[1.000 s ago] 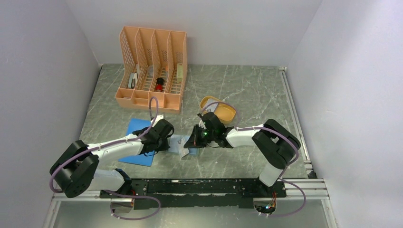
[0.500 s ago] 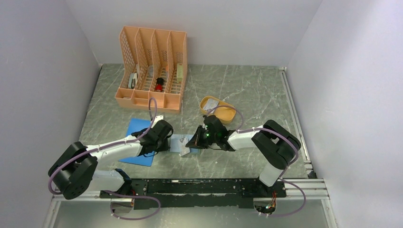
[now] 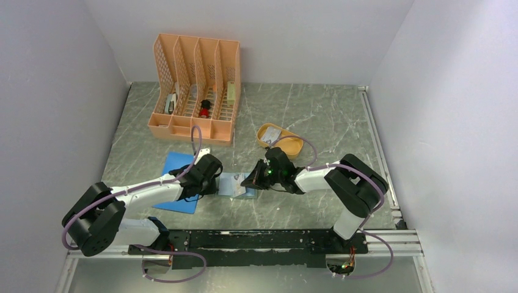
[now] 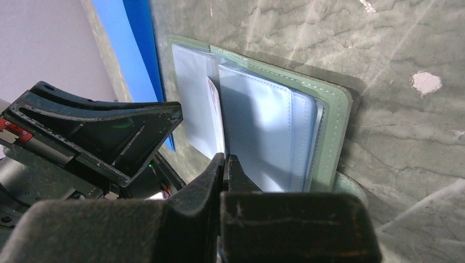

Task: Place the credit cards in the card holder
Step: Insert the credit card into the card holder.

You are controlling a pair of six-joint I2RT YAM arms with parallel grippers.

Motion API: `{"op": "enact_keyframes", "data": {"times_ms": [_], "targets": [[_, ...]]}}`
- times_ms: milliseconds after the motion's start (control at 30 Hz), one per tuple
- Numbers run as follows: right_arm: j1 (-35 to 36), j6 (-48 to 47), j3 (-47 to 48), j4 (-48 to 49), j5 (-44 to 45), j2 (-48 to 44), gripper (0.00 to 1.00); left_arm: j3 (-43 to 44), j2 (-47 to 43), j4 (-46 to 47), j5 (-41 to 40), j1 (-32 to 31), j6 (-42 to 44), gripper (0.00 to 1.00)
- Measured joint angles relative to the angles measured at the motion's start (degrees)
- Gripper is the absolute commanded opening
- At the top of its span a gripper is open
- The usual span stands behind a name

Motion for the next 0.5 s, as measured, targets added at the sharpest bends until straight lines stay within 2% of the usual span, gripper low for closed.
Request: {"op": "enact_keyframes", "data": {"times_ms": [500], "targets": [[0.15,1.81,0.02,2.93,0.37,1.27,0.00,-1.14,-0.66,2.19,2.58,0.00,0.00,0.13]]}}
